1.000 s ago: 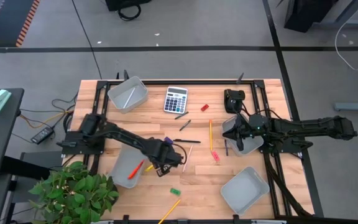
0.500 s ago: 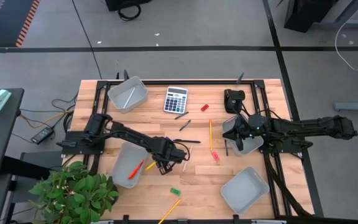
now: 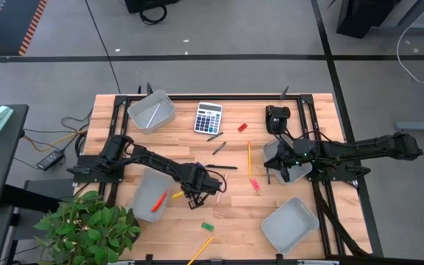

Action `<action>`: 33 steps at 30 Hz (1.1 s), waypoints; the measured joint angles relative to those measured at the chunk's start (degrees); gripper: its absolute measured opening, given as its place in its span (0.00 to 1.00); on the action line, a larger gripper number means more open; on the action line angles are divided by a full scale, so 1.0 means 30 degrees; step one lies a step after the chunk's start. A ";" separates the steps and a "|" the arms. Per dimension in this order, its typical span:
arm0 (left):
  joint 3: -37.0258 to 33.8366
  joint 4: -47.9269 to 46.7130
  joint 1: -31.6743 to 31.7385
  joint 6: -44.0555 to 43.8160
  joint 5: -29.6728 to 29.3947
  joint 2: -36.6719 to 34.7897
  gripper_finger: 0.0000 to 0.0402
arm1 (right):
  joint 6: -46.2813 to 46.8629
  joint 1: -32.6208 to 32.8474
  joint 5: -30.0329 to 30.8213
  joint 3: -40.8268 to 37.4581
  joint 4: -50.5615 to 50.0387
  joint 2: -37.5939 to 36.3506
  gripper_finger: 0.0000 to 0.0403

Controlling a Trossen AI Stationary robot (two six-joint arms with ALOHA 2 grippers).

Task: Sort crayons/erasers/pens/pencils in bins
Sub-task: Put the yellow ballpen into the bottom left gray bin

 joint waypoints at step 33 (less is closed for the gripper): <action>0.4948 -1.1671 -0.4515 -1.0001 -0.4985 -0.4065 0.07 | 0.1630 0.0271 0.0707 0.0000 0.0178 -0.0051 0.10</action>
